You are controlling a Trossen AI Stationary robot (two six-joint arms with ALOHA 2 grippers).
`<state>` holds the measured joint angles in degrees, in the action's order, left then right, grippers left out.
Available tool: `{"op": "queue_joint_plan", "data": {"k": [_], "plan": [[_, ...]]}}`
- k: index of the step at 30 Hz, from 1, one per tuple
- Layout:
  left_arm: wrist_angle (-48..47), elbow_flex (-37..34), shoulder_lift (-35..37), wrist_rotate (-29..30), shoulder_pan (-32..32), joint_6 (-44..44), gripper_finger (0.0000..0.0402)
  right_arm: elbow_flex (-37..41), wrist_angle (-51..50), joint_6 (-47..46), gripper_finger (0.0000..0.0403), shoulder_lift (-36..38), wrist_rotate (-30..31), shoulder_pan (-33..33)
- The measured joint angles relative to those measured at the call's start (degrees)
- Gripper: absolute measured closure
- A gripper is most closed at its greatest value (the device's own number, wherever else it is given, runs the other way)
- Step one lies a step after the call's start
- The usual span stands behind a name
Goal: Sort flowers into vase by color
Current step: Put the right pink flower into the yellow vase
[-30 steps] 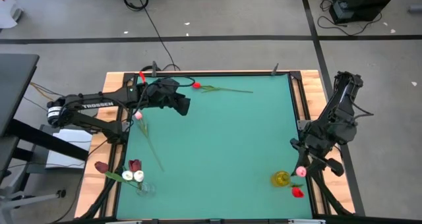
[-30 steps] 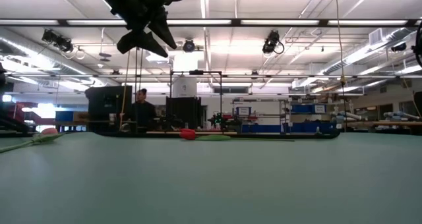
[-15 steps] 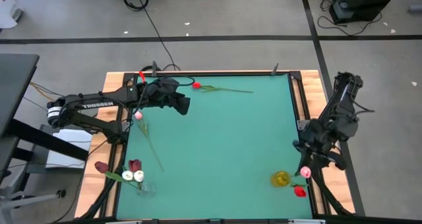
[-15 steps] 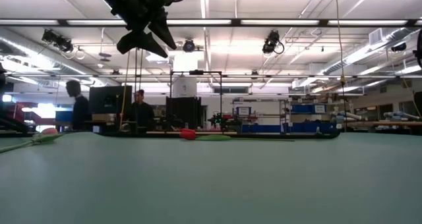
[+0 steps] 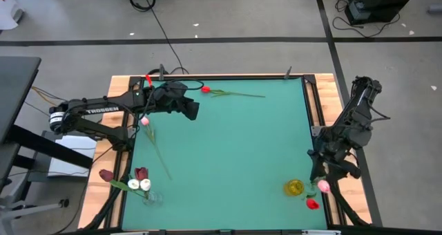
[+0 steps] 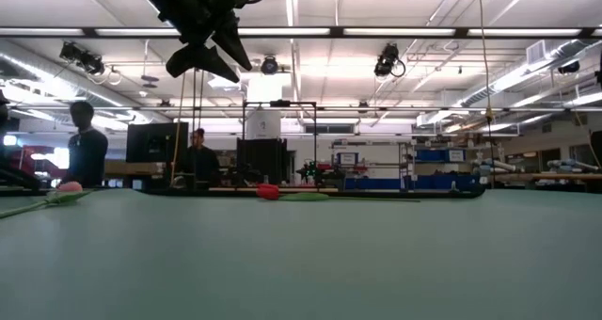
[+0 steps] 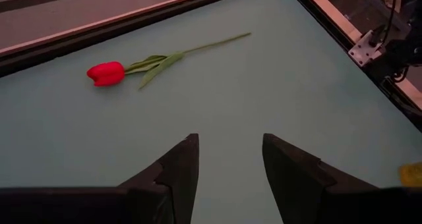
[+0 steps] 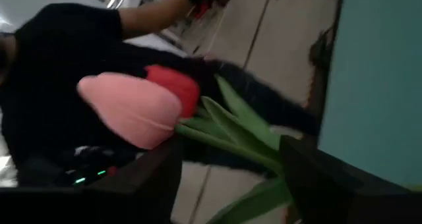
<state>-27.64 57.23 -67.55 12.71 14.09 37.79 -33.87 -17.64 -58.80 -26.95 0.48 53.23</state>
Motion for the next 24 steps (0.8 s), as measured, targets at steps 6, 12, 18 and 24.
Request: {"op": "queue_joint_plan", "data": {"k": [6,12,18,24], "plan": [[0.0,0.0,0.0,-0.1,0.0,0.1,0.023,-0.6,0.5,-1.8,0.013,0.7,-3.3,0.0],[0.0,0.0,0.0,-0.1,0.0,0.0,0.023,-1.7,7.3,6.5,0.0133,0.8,3.2,-1.6],[0.0,0.0,0.0,-0.1,0.0,0.0,0.023,-1.6,3.9,0.2,0.0133,-1.1,0.8,-5.5],[0.0,0.0,0.0,0.0,0.0,-0.4,0.023,-1.6,17.9,1.2,0.0133,-1.2,5.1,-7.2]]}}
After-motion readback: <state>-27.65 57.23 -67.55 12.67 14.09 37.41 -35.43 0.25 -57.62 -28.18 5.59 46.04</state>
